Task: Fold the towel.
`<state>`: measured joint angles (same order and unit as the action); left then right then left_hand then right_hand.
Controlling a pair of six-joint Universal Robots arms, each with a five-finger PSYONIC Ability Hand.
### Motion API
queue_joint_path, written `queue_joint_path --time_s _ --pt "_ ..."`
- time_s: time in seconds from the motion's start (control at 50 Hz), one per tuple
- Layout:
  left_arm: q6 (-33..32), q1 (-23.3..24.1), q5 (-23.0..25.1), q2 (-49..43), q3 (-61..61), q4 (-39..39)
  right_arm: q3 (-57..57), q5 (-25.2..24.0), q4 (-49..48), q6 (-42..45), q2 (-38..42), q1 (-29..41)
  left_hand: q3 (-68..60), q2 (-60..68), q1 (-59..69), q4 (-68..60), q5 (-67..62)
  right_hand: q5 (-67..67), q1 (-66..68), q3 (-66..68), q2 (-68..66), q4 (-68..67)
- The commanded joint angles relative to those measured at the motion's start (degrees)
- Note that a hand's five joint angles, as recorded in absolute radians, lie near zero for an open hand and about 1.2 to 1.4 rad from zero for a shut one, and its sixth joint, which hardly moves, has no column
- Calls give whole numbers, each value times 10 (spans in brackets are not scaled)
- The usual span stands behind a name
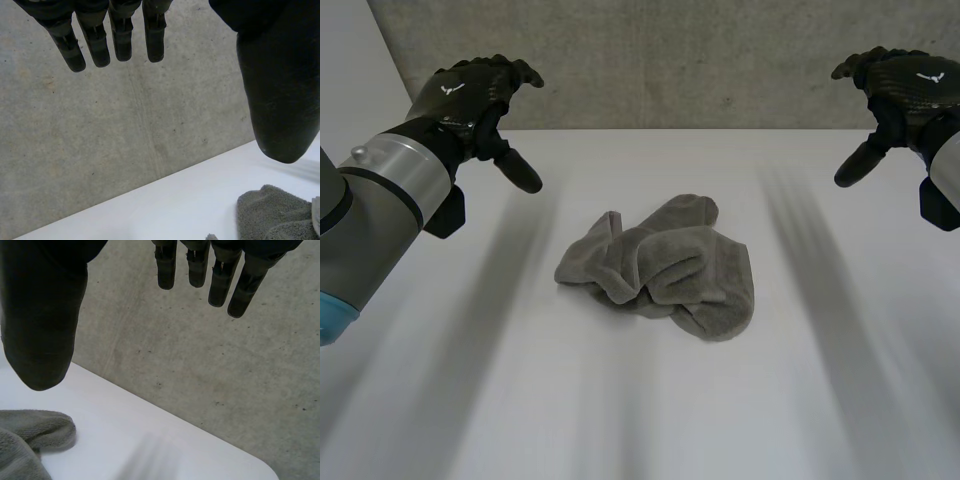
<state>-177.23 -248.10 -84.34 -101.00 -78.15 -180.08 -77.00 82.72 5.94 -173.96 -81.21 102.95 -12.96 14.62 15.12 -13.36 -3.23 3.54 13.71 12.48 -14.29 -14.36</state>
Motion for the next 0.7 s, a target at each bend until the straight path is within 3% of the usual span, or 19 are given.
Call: queue_joint_path --time_s 0.02,0.48,0.54,0.62,0.7 --pt "-2 -2 1 1 0 -4 -7 -3 -2 0 -2 1 30 -21 -26 34 7 -35 -37 -25 43 44" --pt "-7 -4 7 -2 -13 -26 -10 -18 -2 1 -2 2 30 -12 -17 34 -2 -35 -37 -25 43 44" --pt "-8 -5 9 -19 -17 -54 -12 -41 -2 1 4 4 30 -2 -7 34 -12 -35 -37 -25 43 44" --pt "-16 -5 16 -46 -14 -71 -15 -117 -2 1 44 8 30 16 11 34 -30 -35 -37 -25 43 44" --pt "-60 -5 73 -97 -14 -77 -15 -177 -3 -1 80 10 30 20 15 34 -34 -35 -37 -25 43 44"
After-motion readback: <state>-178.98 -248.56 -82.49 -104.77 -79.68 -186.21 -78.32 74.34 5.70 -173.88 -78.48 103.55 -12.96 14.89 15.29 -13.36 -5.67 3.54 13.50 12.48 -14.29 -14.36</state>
